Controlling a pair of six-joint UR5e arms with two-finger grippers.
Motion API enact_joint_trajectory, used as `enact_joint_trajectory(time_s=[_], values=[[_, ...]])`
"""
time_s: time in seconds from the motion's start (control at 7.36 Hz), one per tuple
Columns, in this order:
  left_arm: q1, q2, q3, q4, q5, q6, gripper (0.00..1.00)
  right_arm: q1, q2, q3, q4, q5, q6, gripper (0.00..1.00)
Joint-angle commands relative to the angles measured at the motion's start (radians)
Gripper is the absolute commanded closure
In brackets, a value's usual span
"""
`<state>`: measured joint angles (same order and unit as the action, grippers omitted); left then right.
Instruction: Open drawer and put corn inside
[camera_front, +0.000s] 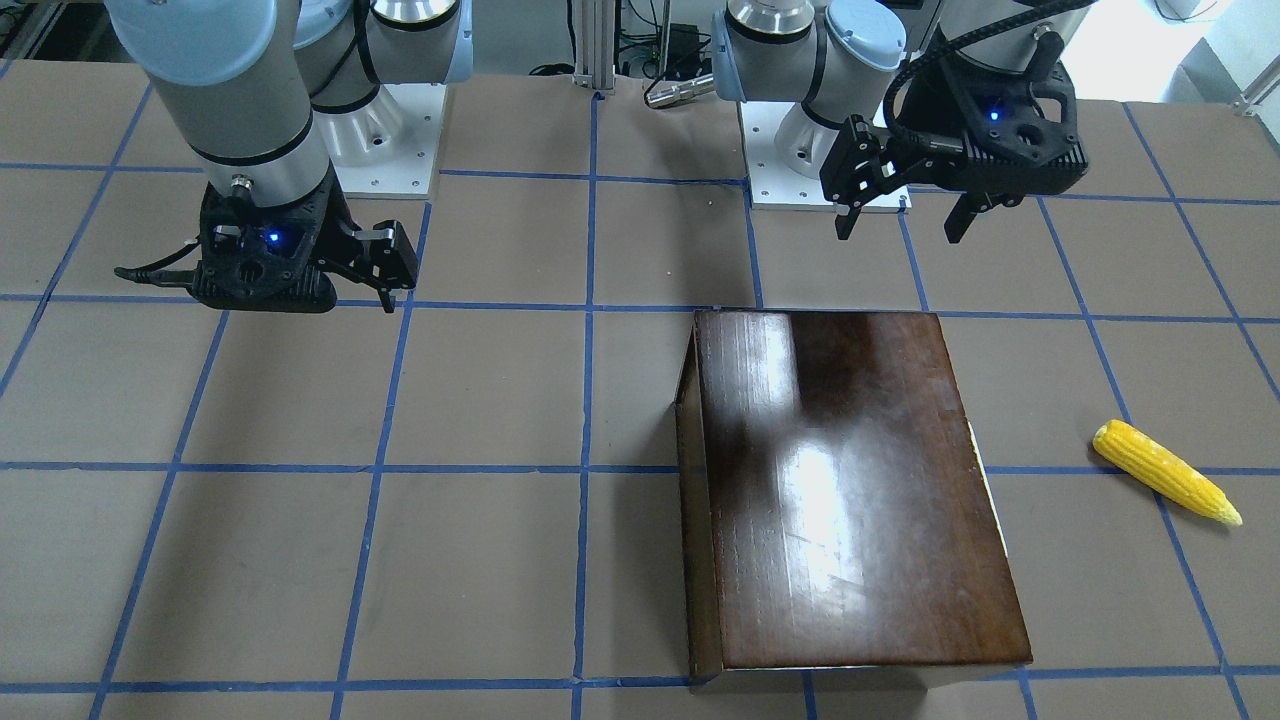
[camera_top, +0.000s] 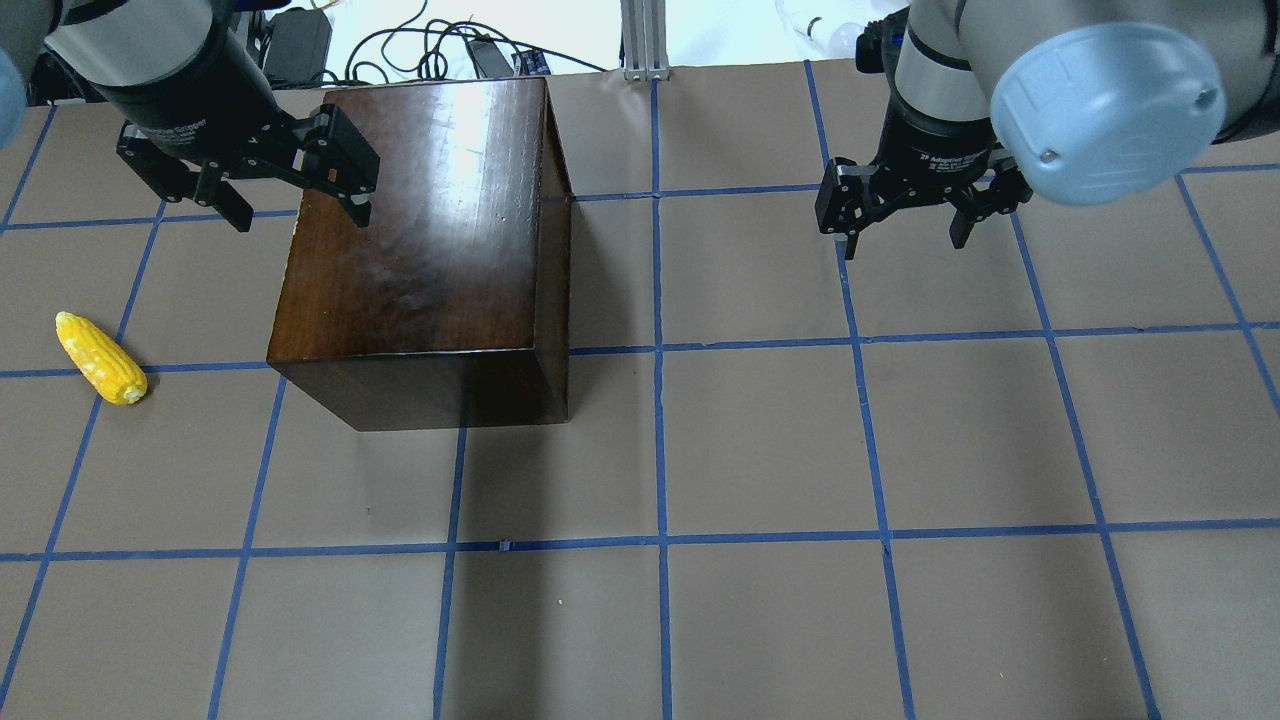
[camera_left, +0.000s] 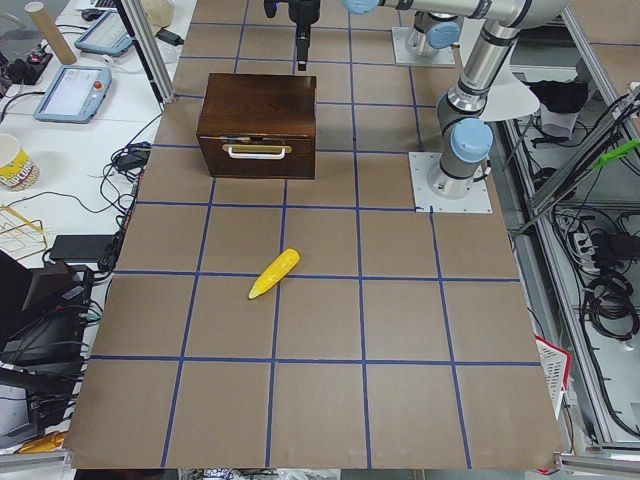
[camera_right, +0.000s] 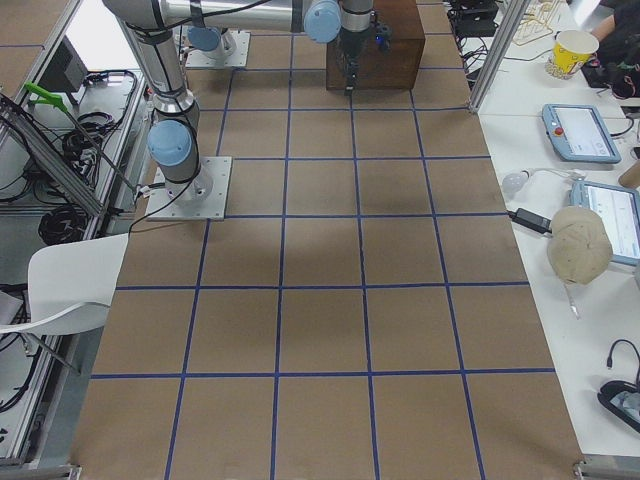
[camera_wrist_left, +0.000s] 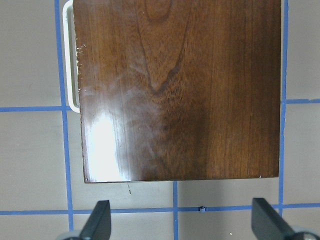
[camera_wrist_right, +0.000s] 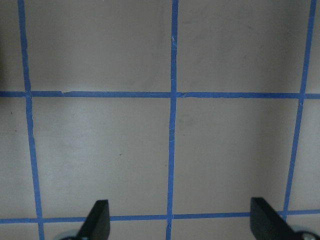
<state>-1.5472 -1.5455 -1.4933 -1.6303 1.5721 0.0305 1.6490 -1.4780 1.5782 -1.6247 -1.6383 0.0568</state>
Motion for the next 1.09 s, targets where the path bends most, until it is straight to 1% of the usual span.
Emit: enact_joint_trajectory(time_s=[0.0, 0.14, 0.27, 0.54, 0.82, 0.95], values=[[0.004, -0.031, 0.054, -0.023, 0.0, -0.001, 0.0, 0.0, -0.001, 0.0, 0.0, 0.0, 0.0, 0.0], [0.004, -0.031, 0.045, -0.046, 0.0, -0.001, 0.0, 0.0, -0.001, 0.0, 0.0, 0.0, 0.0, 0.0], [0.002, -0.024, 0.019, -0.034, -0.003, 0.008, 0.0, 0.0, 0.001, 0.0, -0.001, 0.0, 0.0, 0.0], [0.005, -0.004, -0.054, -0.02, -0.003, 0.014, 0.0, 0.0, -0.001, 0.0, 0.0, 0.0, 0.0, 0.0], [0.015, -0.024, -0.093, 0.088, -0.003, 0.029, 0.0, 0.0, -0.001, -0.001, -0.001, 0.0, 0.0, 0.0], [0.044, -0.045, -0.09, 0.095, -0.004, 0.031, 0.0, 0.0, 0.001, 0.0, 0.0, 0.0, 0.0, 0.0]])
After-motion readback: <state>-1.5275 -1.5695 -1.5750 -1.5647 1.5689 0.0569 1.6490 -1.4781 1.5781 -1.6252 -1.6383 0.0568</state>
